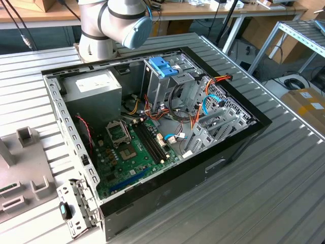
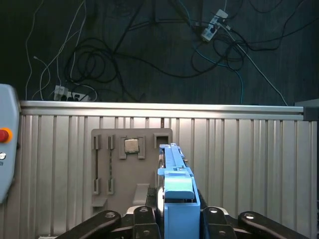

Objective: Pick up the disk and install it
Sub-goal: 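Pick up the disk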

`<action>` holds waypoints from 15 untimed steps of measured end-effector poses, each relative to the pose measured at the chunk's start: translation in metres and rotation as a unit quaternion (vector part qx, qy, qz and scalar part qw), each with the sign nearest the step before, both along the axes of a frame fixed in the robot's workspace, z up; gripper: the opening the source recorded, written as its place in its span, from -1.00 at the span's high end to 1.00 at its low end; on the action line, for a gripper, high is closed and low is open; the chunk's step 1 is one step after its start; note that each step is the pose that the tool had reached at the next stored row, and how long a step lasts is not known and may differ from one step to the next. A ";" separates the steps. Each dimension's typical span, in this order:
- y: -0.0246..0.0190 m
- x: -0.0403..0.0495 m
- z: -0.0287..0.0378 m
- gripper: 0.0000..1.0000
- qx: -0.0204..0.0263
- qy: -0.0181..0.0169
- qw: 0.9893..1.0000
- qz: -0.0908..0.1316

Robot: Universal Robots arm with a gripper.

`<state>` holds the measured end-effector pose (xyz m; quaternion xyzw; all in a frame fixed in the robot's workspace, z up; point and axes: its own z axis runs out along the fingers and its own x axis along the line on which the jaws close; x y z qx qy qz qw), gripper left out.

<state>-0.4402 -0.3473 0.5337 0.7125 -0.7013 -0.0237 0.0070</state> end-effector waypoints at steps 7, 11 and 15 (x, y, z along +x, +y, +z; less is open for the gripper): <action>-0.0010 0.0021 -0.0006 0.26 -0.002 0.000 1.000 0.000; -0.0017 0.0041 -0.0007 0.26 -0.003 0.000 1.000 0.000; -0.0019 0.0063 -0.0007 0.26 -0.004 0.000 1.000 0.000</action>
